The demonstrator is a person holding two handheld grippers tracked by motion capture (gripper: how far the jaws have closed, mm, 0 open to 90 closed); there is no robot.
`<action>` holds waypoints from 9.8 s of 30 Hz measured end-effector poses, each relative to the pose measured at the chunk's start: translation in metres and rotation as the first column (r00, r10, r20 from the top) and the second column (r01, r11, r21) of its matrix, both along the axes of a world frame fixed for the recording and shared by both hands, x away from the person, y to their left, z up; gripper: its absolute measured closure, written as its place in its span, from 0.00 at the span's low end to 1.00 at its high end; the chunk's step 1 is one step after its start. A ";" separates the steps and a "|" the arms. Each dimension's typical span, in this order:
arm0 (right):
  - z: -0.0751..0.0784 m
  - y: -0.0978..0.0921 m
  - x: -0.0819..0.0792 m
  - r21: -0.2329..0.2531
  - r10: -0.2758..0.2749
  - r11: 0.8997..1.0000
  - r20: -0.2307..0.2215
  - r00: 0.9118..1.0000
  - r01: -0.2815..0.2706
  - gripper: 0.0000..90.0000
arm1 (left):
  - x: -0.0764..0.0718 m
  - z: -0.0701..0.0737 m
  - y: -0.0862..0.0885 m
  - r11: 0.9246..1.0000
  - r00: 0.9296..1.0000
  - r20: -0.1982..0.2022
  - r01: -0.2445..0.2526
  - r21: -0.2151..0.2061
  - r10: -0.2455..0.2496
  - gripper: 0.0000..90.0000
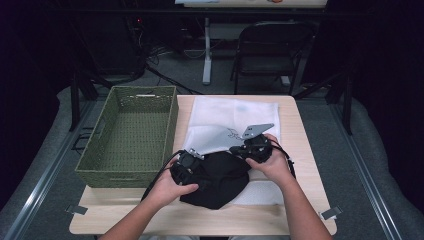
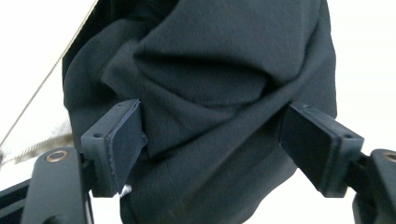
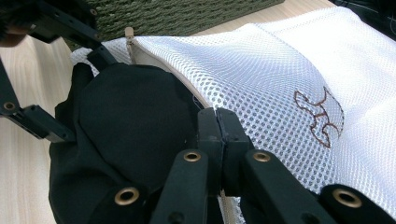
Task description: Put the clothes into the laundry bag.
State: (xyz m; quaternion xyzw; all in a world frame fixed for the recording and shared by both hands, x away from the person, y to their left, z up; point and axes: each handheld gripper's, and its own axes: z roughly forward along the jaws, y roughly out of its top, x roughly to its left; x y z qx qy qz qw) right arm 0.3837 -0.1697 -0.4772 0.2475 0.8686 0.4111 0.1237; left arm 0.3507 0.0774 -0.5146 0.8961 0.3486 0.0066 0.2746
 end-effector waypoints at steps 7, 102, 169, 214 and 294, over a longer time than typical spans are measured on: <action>0.000 0.001 -0.001 0.004 0.000 1.000 -0.004 1.000 0.000 1.00 | 0.004 -0.011 -0.013 1.000 0.999 -0.025 0.022 0.003 -0.022 0.19; -0.002 0.012 -0.010 0.002 0.037 0.999 -0.004 0.999 -0.037 1.00 | 0.020 -0.009 -0.047 0.996 0.998 0.021 -0.050 -0.076 0.051 0.81; -0.007 0.010 -0.007 0.005 0.028 1.000 -0.018 0.999 -0.028 1.00 | 0.005 -0.006 -0.029 0.992 0.991 0.094 -0.085 -0.092 0.094 0.42; -0.007 0.010 -0.007 0.005 0.027 1.000 -0.014 1.000 -0.027 1.00 | 0.007 -0.007 -0.002 0.988 0.986 0.085 -0.136 -0.068 0.142 0.95; -0.008 0.011 -0.008 0.005 0.028 1.000 -0.016 0.999 -0.027 0.99 | -0.004 -0.049 -0.033 0.989 0.983 0.111 -0.145 -0.020 0.147 0.47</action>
